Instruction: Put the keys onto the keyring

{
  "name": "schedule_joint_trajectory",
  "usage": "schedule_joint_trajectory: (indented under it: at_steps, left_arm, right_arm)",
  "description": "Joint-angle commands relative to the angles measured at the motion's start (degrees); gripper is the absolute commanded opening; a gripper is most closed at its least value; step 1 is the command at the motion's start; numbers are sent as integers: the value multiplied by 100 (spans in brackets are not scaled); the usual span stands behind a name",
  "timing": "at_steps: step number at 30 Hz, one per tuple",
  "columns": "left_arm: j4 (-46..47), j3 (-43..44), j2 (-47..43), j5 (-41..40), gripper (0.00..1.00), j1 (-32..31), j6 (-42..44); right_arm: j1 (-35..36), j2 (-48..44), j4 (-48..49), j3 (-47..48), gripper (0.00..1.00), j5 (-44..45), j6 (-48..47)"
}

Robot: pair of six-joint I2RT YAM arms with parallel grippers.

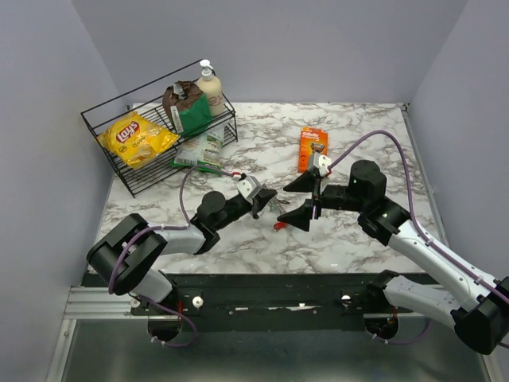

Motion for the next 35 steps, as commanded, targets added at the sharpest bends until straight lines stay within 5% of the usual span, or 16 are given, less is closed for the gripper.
schedule_joint_trajectory:
  at_steps: [1,9,12,13,16,26,35]
  left_arm:
    - [966,-775,15,-302,0,-36,-388]
    - [1011,-1610,-195,-57,1,-168,-678]
    - [782,-1733,-459,-214,44,-186,-757]
    - [668,-1734,-564,-398,67,-186,-801]
    - [-192,-1585,-1135,-689,99,-186,-836]
    - [-3987,-214,-2586,-3105,99,-186,-1908]
    - [-3666,-398,-2946,-3317,99,-186,-1839]
  right_arm:
    - [33,-48,-16,-98,100,104,46]
    - [33,224,-183,8,100,-28,55]
    - [33,259,-183,87,100,-37,64]
    - [33,268,-192,96,100,-46,55]
    - [33,268,-192,139,100,-11,64]
    - [33,136,-104,219,100,367,178]
    - [33,180,-87,271,100,315,336]
